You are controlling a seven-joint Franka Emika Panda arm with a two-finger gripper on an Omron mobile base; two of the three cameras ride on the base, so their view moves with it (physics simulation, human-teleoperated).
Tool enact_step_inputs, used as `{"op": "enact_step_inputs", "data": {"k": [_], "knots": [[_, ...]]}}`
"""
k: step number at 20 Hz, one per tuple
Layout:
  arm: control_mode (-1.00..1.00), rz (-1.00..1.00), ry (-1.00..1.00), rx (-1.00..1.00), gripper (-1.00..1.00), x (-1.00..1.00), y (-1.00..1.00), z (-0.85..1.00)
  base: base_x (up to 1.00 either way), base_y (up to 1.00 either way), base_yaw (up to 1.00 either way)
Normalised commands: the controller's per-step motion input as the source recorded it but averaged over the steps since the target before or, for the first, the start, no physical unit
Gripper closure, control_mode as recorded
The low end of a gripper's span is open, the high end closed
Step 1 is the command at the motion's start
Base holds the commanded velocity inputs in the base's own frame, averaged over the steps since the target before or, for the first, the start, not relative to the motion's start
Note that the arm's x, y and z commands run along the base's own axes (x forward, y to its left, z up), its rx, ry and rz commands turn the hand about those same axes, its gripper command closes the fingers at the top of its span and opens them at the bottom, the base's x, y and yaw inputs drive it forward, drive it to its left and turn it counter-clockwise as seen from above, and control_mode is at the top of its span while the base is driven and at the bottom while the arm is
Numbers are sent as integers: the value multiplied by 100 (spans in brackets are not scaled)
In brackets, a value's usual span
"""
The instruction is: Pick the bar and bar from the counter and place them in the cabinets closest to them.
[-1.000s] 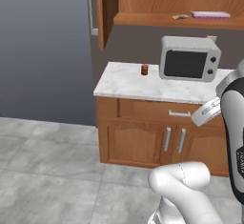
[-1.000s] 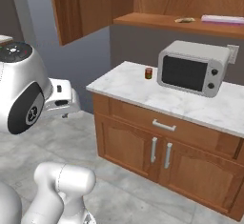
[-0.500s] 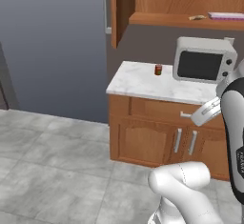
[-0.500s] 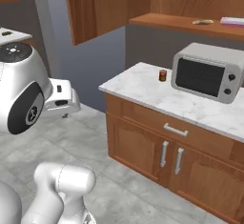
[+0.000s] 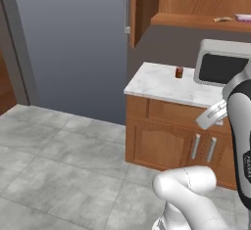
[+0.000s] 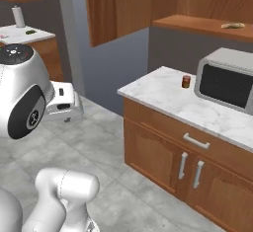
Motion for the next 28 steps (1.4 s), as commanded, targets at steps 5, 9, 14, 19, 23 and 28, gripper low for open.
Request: {"op": "enact_step_inputs", "data": {"k": [5,9,14,19,23,28], "knots": [[100,0,0,0,-100,0,0,0,-9,0,26],[100,0,0,0,-100,0,0,0,-6,0,26],[100,0,0,0,-100,0,0,0,-5,0,26],[100,0,0,0,-100,0,0,0,-3,0,26],[100,0,0,0,-100,0,0,0,-4,0,27],[100,0,0,0,-100,0,0,0,-4,0,28]]}}
